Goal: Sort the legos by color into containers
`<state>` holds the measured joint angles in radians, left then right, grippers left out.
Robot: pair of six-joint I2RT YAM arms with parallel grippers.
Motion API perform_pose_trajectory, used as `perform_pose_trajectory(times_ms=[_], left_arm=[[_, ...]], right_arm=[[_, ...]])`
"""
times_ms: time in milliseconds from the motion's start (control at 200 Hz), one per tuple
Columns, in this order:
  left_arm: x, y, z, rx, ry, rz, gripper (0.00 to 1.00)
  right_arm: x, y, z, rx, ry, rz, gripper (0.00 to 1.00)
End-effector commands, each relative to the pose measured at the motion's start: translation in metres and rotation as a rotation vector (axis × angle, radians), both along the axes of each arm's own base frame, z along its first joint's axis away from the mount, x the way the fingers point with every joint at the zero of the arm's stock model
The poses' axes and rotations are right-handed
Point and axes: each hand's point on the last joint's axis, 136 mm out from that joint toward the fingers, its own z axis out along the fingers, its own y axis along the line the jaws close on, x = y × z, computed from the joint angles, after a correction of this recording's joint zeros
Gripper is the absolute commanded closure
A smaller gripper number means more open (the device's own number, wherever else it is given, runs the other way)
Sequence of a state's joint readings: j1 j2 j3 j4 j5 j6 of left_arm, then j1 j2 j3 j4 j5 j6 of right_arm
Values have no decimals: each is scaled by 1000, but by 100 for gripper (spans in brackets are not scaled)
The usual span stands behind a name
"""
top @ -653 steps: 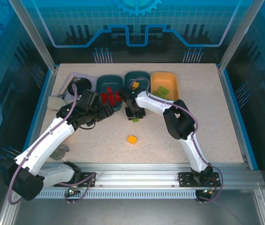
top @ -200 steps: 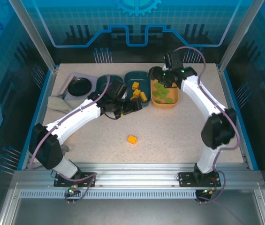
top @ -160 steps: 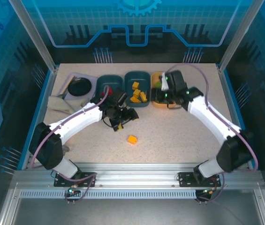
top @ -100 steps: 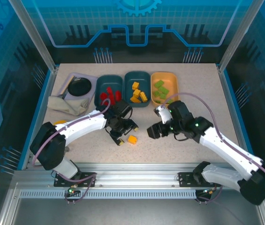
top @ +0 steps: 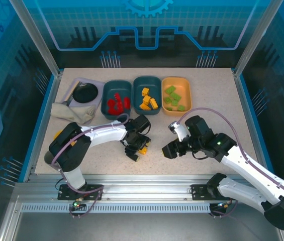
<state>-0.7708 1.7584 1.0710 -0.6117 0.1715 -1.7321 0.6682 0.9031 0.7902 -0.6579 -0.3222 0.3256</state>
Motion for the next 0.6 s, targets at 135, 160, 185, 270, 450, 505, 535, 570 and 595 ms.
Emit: perform_pose_trajectory(times_ms=[135,160,185,270,450,505,535,570,595], left_arm=[[14,-9,-9,20,-28,13,45],[14,-8,-10,21,-30,15,48],[15,-8,-10,21,-34,16,50],[17,-6,-7,28,-54,19,58],[30,9,19,53,-121,-1,64],[42,15,37,59,-176,-27,65],[49,18,49,66,-209,-50,65],[59,20,63,68,-244,-84,66],[65,21,71,74,-266,-113,65]], right_arm=[[-10,-4,-6,-8,29,-9,31],[-10,-4,-6,-9,30,-11,30],[-10,-5,-7,-10,32,-13,30],[-9,-5,-7,-12,30,-21,30],[0,-5,-1,-10,7,-45,30],[6,-5,6,5,-4,-66,31],[11,-5,13,20,-14,-78,31],[18,-5,19,40,-21,-101,30],[23,-5,24,56,-27,-117,30]])
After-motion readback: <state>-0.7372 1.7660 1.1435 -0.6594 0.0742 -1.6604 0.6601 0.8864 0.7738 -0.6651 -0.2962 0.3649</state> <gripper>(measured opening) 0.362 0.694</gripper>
